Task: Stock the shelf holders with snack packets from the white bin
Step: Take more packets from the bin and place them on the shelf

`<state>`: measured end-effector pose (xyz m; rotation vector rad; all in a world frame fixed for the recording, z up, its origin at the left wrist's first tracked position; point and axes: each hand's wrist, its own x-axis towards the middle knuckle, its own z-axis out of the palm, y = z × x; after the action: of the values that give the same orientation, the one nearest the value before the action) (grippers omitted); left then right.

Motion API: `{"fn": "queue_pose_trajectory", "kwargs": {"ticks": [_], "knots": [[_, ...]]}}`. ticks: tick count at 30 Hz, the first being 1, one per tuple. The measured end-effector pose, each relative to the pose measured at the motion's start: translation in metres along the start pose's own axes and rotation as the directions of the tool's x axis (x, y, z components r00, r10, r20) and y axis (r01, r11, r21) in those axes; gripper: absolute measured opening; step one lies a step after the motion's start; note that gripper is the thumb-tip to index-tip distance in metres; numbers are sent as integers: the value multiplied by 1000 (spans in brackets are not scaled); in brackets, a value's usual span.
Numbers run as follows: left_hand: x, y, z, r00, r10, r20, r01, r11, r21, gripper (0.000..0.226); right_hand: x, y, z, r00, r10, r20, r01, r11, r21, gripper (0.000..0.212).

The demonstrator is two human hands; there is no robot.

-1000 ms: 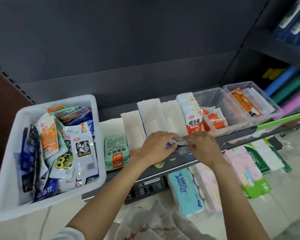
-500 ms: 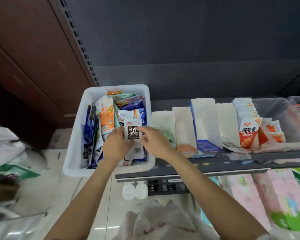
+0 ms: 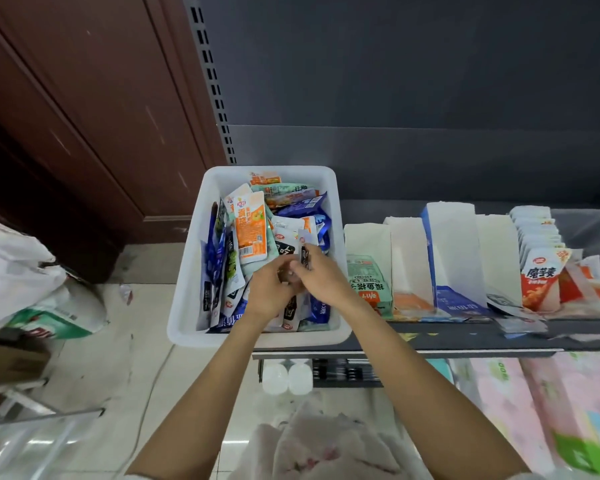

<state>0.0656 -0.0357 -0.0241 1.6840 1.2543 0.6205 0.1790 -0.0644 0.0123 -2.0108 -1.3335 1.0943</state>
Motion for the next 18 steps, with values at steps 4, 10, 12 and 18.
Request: {"fn": "queue_pose_trajectory", "kwargs": {"ticks": [4,10,12,18], "knots": [[-14,13,-7,973,232,-3,-232,972,-40,40,-19,0,-23,973,26,-228,66,919,389,29],[-26,54,-16,939,344,4,-344,939,-26,43,-54,15,-74,951,72,-301,91,865,493,26],[-24,76,-16,966,241,98,-226,964,-140,45,-69,26,-93,964,44,-261,101,852,515,29],[-18,125,30,847,423,323,-460,887,44,16,-120,64,-149,882,-137,-450,311,888,338,17]]}}
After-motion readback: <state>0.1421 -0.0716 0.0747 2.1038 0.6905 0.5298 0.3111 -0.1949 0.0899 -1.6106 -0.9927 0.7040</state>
